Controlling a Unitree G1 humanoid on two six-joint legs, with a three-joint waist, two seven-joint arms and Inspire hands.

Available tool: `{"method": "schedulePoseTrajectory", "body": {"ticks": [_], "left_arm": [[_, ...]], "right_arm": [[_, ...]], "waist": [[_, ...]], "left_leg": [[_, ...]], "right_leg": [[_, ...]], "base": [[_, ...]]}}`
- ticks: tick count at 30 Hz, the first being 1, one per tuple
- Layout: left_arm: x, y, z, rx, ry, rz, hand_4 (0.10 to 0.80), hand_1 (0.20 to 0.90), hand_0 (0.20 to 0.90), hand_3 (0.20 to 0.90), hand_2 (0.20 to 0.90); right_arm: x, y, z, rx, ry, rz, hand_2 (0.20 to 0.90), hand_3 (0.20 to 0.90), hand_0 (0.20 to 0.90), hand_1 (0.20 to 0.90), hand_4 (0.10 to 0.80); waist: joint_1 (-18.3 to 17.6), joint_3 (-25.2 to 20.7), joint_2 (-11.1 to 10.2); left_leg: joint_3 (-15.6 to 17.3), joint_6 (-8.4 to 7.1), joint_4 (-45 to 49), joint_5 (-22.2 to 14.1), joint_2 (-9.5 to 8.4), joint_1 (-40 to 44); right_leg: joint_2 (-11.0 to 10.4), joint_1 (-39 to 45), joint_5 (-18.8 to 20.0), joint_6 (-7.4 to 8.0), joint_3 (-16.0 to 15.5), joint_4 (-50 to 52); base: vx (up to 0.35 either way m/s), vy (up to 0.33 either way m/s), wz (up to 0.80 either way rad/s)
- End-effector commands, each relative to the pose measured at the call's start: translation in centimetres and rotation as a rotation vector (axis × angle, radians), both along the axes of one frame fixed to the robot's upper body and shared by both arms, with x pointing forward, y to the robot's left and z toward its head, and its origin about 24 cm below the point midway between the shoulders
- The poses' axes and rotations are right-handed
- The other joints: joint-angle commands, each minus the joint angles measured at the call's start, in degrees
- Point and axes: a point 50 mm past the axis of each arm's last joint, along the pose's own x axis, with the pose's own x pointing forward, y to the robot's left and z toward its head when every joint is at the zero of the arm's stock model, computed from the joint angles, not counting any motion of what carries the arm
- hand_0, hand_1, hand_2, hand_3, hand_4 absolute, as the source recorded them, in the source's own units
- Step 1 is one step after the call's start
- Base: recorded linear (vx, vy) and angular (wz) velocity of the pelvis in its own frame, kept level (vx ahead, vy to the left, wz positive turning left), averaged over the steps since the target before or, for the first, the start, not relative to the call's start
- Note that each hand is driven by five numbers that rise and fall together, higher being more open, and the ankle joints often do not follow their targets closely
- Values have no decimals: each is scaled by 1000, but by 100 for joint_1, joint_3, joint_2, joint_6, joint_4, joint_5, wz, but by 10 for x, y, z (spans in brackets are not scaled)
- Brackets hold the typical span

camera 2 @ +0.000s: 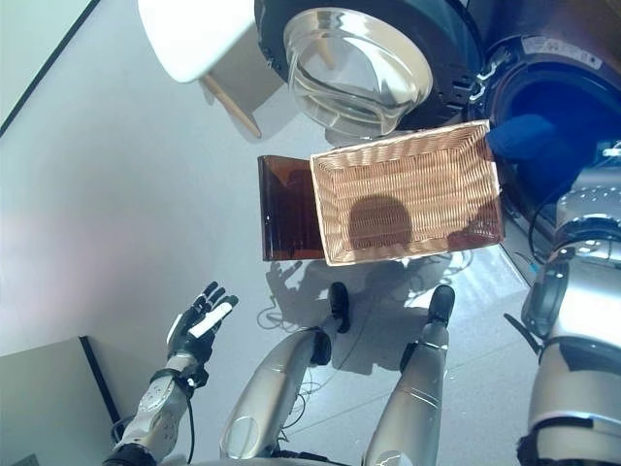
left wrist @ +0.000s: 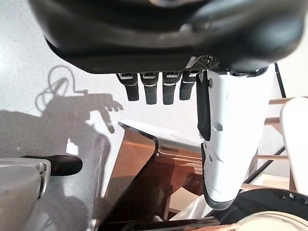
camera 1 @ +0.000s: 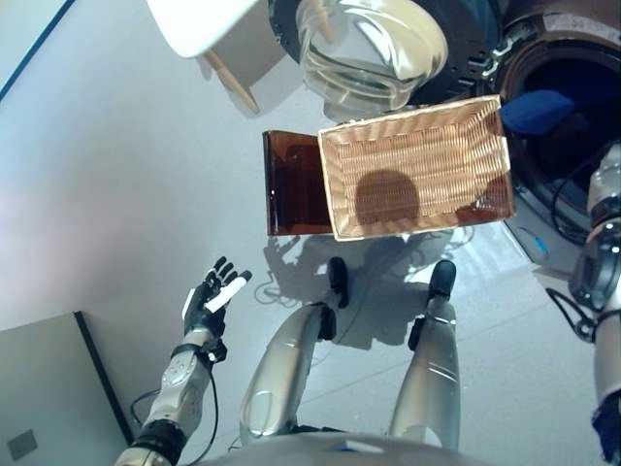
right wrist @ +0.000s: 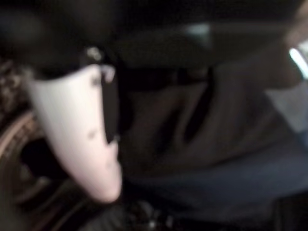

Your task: Pick up the clothes and place them into the washing machine

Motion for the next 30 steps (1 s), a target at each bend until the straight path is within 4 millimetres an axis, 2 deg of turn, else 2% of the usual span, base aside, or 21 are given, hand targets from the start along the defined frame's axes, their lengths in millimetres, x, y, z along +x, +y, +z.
{"method": "schedulePoseTrajectory", "body": {"ticks": [1,10,16,22,27,28,29,30], "left_arm": [[-21,15,-9,31,46,46,800,900,900,900,900],[-24,16,-11,32,61,63,800,900,900,900,900],[-25,12,-13,27,69,60,800,900,900,900,900],[-26,11,-16,26,87,71,800,900,900,900,900],[-26,14,-14,39,71,75,800,900,900,900,900],[-25,13,-12,41,59,73,800,900,900,900,900],[-24,14,-11,47,53,72,800,900,900,900,900],[-23,16,-10,53,46,70,800,900,900,900,900]], "right_arm": [[-57,-42,79,-201,-205,-289,200,200,200,200,300],[-69,-46,93,-209,-229,-354,200,200,200,200,300],[-72,-45,91,-143,-294,-411,200,200,200,200,300],[-70,-28,100,-82,-479,-458,200,200,200,200,300],[-67,-20,107,-150,-467,-444,200,200,200,200,300],[-66,-20,108,-171,-453,-430,447,447,447,447,476],[-66,-22,106,-186,-421,-426,900,900,900,900,800],[-64,-24,104,-219,-363,-411,900,900,900,900,800]], "waist": [[10,-671,161],[-67,-689,219],[-94,-707,262],[-97,-774,275],[-77,-777,260],[-82,-769,243],[-85,-764,231],[-89,-760,187]], "left_leg": [[-167,-612,-905,580,-40,63],[-134,-633,-931,596,-52,76],[-119,-615,-957,601,-66,71],[-118,-602,-975,594,-79,41],[-131,-599,-966,593,-88,43],[-125,-598,-949,589,-85,33],[-120,-596,-935,583,-87,31],[-119,-596,-923,574,-86,30]], "right_leg": [[341,-215,-1020,-317,-152,1136],[353,-244,-1035,-337,-121,1173],[356,-278,-1030,-332,-95,1186],[354,-334,-1028,-319,-73,1208],[335,-339,-1027,-312,-88,1230],[328,-339,-1029,-311,-91,1241],[330,-341,-1028,-315,-82,1249],[334,-340,-1023,-316,-78,1250]], "base": [[0,0,0],[0,2,-2],[2,5,-2],[1,3,1],[0,9,4],[-2,2,4],[1,-3,3],[0,0,0]]}}
